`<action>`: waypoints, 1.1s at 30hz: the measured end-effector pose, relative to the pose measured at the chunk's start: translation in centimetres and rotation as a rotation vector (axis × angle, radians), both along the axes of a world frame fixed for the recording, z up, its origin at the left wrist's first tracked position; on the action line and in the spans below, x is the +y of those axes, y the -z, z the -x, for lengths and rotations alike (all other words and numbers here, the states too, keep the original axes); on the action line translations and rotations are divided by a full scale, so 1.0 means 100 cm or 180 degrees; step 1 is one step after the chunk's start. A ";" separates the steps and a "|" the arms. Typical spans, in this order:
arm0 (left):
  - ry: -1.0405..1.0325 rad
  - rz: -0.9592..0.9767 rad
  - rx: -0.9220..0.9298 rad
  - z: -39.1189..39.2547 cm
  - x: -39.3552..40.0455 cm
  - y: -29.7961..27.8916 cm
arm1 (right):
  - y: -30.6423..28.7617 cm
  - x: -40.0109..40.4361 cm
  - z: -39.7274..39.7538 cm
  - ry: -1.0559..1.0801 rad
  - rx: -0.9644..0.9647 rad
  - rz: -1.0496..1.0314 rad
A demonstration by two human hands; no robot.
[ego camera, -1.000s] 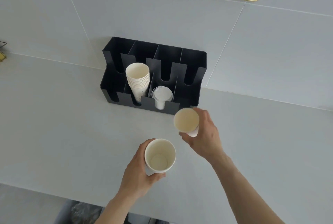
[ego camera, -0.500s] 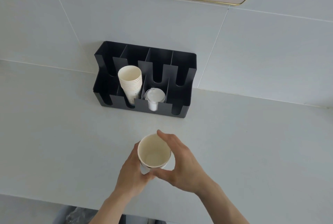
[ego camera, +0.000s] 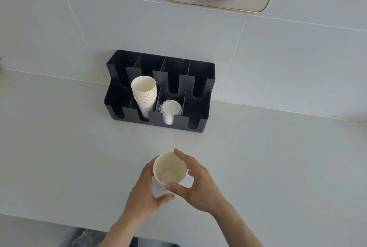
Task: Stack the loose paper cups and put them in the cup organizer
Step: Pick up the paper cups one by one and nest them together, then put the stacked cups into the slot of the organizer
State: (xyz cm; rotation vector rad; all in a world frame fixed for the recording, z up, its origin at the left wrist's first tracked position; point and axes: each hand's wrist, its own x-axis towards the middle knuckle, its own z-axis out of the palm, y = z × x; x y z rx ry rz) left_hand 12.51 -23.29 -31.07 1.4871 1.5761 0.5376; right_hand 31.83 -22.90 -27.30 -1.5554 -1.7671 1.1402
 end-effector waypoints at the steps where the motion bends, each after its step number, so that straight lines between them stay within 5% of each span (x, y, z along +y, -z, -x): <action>1: 0.0025 0.0149 0.0000 0.006 -0.005 0.002 | -0.001 -0.001 -0.001 0.0106 0.0144 0.0096; 7: -0.0152 0.1438 -0.0124 0.054 -0.022 -0.002 | -0.012 -0.003 -0.016 0.1280 0.0837 0.1139; 12: -0.0887 0.1560 -0.0803 0.059 -0.007 -0.029 | -0.010 -0.005 -0.025 0.1450 0.0619 0.1964; 33: -0.0615 0.1796 -0.0864 0.010 -0.004 -0.079 | -0.029 -0.030 -0.021 0.0968 0.0816 0.1987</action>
